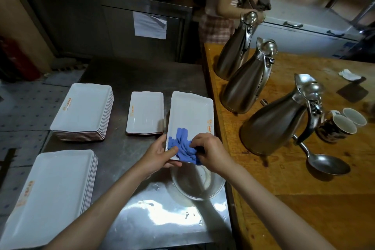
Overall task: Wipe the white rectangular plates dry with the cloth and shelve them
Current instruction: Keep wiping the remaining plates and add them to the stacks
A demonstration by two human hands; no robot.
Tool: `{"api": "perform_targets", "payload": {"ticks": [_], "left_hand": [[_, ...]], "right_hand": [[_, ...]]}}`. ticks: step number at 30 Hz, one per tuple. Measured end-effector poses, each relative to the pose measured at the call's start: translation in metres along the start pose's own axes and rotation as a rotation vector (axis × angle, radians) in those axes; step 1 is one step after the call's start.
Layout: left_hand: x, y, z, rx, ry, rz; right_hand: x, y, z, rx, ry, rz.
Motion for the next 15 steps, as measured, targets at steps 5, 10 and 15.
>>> {"api": "perform_targets", "payload": {"ticks": [5, 10, 15], "left_hand": [[0.001, 0.003, 0.0, -0.022, -0.011, 0.03], [0.003, 0.005, 0.0, -0.042, -0.028, 0.045], [0.006, 0.009, 0.001, -0.067, -0.055, 0.078]], "right_hand": [[-0.001, 0.002, 0.012, -0.068, -0.003, 0.008], [-0.002, 0.009, 0.017, -0.095, -0.003, 0.08], [-0.007, 0.011, 0.013, -0.051, -0.053, 0.196]]}}
Point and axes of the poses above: each hand's wrist, its own x-axis towards the middle knuckle, its own y-axis out of the back of the hand, z = x × y, the point moved 5 cm from there along x, towards the middle knuckle, and after that the axes turned 6 degrees about -y, right-handed, at the moved point
